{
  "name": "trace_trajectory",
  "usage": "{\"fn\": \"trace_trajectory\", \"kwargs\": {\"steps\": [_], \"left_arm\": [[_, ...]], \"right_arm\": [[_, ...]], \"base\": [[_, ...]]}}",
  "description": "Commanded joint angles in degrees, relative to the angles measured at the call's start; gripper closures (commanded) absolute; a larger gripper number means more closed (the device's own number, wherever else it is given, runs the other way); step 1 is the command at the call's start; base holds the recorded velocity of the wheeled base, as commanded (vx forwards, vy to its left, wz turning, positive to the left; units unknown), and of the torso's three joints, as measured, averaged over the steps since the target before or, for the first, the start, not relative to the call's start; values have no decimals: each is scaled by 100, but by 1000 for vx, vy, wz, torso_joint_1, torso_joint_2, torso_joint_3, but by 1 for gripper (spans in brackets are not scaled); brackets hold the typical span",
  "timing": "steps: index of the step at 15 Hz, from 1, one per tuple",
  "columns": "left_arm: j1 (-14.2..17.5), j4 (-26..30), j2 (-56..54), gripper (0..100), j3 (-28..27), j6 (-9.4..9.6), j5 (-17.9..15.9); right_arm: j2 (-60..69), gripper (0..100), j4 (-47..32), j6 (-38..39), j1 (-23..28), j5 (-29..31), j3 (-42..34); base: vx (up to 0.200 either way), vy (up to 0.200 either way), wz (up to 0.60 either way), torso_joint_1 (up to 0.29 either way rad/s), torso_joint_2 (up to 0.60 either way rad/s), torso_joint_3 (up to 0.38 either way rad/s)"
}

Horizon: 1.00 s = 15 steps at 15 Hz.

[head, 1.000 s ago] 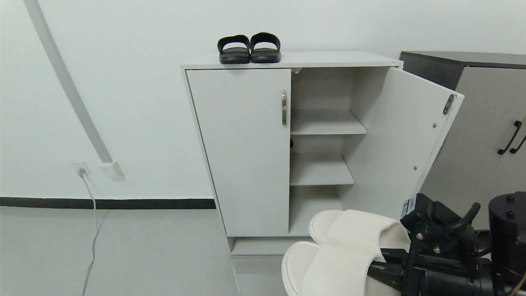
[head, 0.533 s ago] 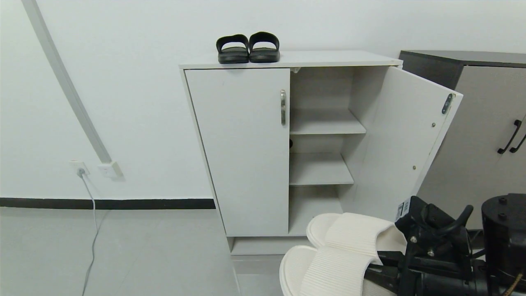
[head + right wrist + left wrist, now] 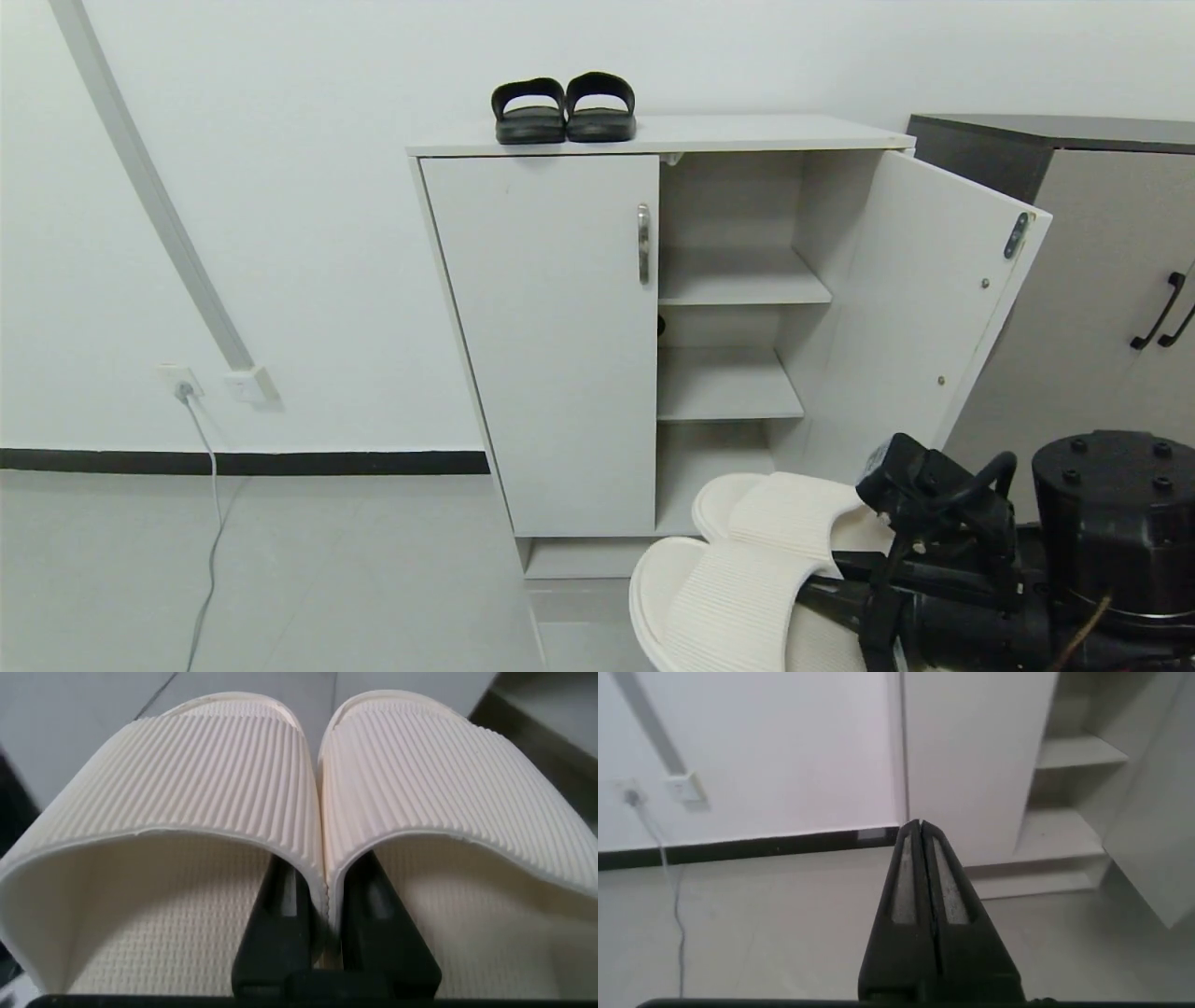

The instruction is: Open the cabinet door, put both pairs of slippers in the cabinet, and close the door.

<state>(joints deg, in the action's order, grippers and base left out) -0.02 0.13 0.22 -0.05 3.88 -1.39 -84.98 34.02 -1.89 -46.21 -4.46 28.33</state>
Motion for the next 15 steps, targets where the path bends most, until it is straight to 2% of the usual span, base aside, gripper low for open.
{"fn": "trace_trajectory", "kwargs": {"steps": [1,4,9,11,15], "left_arm": [[2,4,-13,100,5,17,-81],[2,4,-13,100,5,-256,-81],[2,4,-13,100,5,-265,-72],[2,4,-13,100,5,-265,-72],[-6,4,-13,100,5,-238,-54]], "right_arm": [[-616,100,289,250,-28,490,287],[-1662,100,518,1173,-274,2037,1289],[-3323,100,491,1384,-221,4445,3179],[-3613,100,474,1314,7,4832,3574],[-3613,100,491,1138,174,4832,3706]], "base": [[0,0,0,0,0,0],[0,0,0,0,0,0],[0,0,0,0,0,0],[0,0,0,0,0,0],[0,0,0,0,0,0]]}}
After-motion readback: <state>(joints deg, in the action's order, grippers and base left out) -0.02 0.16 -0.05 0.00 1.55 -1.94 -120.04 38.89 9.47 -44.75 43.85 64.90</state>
